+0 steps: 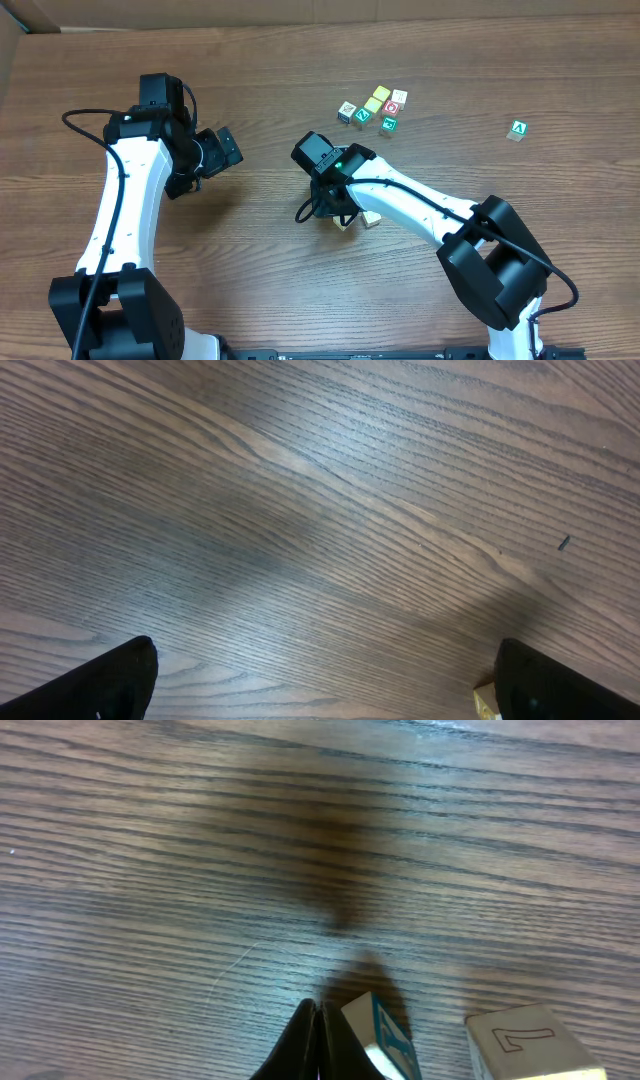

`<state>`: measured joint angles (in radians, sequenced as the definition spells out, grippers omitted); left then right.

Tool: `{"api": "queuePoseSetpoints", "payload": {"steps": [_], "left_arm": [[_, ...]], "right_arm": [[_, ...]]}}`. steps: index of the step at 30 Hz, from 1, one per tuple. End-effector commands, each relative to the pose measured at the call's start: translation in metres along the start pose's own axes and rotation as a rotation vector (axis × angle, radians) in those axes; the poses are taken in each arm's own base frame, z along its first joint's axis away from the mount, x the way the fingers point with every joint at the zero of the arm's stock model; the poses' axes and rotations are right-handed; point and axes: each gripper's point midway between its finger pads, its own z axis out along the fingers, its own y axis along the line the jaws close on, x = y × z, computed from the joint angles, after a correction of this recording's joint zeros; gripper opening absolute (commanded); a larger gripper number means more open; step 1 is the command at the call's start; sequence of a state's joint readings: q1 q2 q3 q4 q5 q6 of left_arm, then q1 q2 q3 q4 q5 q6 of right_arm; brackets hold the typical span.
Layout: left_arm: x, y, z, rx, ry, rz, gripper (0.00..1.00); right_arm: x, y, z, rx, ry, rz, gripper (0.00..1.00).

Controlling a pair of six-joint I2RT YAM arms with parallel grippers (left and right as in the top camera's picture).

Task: Flip 3 blocks

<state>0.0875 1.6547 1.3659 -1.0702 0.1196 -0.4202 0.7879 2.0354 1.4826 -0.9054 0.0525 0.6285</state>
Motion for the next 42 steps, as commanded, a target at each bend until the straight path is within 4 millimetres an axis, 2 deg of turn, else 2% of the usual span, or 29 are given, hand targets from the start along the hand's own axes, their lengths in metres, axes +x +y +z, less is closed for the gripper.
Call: {"api": "queuePoseSetpoints", "payload": {"steps": [1, 8, 22, 29, 32, 37, 39, 42], "left_arm": [[-0.003, -0.001, -0.001, 0.005, -0.004, -0.018, 1.0], [-0.003, -0.001, -0.001, 0.005, -0.004, -0.017, 1.0], [-0.003, -0.001, -0.001, 0.005, -0.004, -0.017, 1.0], [-0.003, -0.001, -0.001, 0.005, -0.004, -0.018, 1.0], [-0.003, -0.001, -0.001, 0.005, -0.004, -0.017, 1.0], [-0.003, -0.001, -0.001, 0.005, -0.004, -0.017, 1.0], [-0.003, -0.001, -0.001, 0.005, -0.004, -0.017, 1.0], [-0.003, -0.001, -0.001, 0.005, -0.004, -0.017, 1.0]], "right_arm": [[-0.003, -0.001, -0.004, 0.011, -0.026, 0.001, 0.04], [-0.004, 0.0, -0.004, 0.005, -0.032, 0.001, 0.04], [0.011, -0.013, -0.005, 0.059, 0.031, -0.003, 0.04], [0.011, -0.02, -0.005, 0.091, 0.028, -0.003, 0.04], [0.0, -0.011, -0.008, 0.056, -0.013, -0.007, 0.04], [-0.014, 0.006, -0.032, 0.005, -0.035, -0.009, 0.04], [-0.01, 0.015, -0.04, -0.046, 0.0, -0.023, 0.04], [0.011, 0.032, -0.043, -0.148, 0.105, -0.07, 0.04]]}}
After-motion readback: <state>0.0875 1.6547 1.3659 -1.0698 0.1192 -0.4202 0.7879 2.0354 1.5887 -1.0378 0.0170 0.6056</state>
